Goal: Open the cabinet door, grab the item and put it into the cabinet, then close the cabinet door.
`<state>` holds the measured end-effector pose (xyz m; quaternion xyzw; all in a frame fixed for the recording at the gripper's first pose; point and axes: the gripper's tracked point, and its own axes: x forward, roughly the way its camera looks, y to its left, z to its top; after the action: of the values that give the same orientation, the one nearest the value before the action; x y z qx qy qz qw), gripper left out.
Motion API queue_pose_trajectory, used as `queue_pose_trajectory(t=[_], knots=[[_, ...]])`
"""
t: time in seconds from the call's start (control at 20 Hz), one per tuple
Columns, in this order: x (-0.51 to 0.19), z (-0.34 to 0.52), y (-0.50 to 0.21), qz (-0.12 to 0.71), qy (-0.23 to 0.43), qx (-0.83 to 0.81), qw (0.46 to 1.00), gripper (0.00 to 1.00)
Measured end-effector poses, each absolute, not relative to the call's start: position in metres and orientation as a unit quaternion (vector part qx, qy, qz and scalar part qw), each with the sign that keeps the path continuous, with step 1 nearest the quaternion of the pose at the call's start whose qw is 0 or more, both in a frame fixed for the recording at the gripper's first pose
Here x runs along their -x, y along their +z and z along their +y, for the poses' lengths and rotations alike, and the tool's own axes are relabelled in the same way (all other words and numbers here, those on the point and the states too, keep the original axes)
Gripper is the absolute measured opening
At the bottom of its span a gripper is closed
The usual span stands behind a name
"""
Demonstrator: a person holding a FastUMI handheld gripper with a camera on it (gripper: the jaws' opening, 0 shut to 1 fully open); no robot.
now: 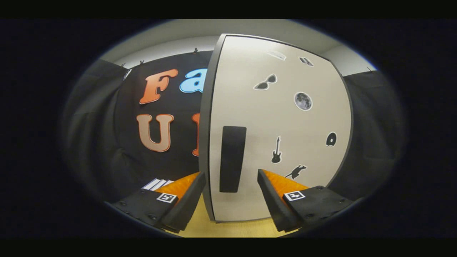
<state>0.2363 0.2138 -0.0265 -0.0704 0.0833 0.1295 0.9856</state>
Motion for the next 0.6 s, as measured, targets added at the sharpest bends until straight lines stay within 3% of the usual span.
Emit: queue_pose_trajectory(t=[0.3,0.35,0.45,0.5,0.6], knots=[[-0.262,0.220,-0.034,0.099,0.130,0.064,0.984,0.77],[-0.265,0.223,-0.036,0.104,0.136,0.063,0.983,0.63],[-0.262,0.221,-0.036,0.102,0.132,0.063,0.984,0.54],[-0.262,0.219,-0.033,0.102,0.131,0.055,0.985,0.54],[-0.259,0.219,-0.034,0.105,0.139,0.034,0.984,0.41]])
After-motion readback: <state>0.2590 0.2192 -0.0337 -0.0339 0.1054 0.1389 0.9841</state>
